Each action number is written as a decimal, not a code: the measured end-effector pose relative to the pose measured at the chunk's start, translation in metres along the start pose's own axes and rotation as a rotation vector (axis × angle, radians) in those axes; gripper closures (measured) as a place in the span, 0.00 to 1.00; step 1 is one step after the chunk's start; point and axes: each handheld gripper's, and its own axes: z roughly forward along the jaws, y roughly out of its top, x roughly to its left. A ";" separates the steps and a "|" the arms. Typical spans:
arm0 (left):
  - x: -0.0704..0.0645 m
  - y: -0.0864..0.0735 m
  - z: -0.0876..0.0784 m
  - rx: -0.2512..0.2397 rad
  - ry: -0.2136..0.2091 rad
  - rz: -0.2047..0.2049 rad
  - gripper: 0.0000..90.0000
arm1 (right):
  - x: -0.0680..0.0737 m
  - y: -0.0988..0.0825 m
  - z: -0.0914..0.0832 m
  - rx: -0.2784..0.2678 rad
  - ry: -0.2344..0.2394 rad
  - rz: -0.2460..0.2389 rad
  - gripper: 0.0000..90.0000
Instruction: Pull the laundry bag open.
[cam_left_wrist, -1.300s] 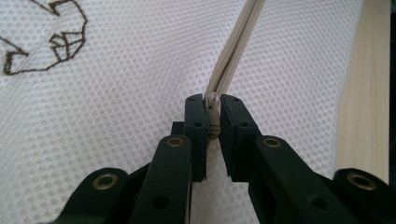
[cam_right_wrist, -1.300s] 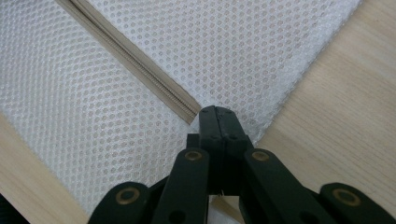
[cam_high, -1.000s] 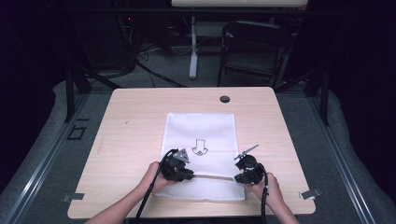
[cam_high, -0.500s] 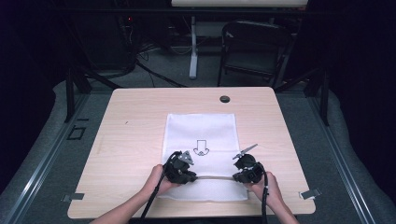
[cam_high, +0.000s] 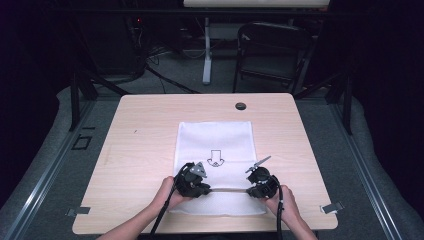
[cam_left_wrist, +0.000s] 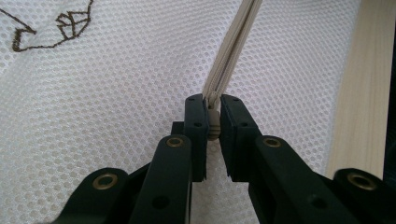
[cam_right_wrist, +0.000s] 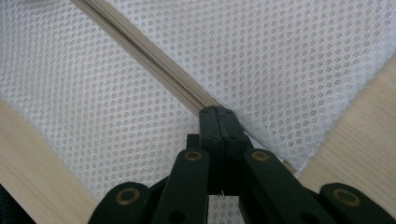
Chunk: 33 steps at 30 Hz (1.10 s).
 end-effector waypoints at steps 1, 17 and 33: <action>0.000 0.000 0.000 0.006 -0.002 0.006 0.91 | 0.000 0.000 0.000 -0.005 -0.002 0.006 1.00; 0.004 -0.012 -0.012 0.021 -0.011 -0.004 0.91 | -0.006 -0.007 0.001 -0.038 0.050 0.073 1.00; 0.008 -0.021 -0.021 0.008 -0.013 -0.006 0.91 | -0.008 -0.004 -0.001 0.012 0.046 0.041 1.00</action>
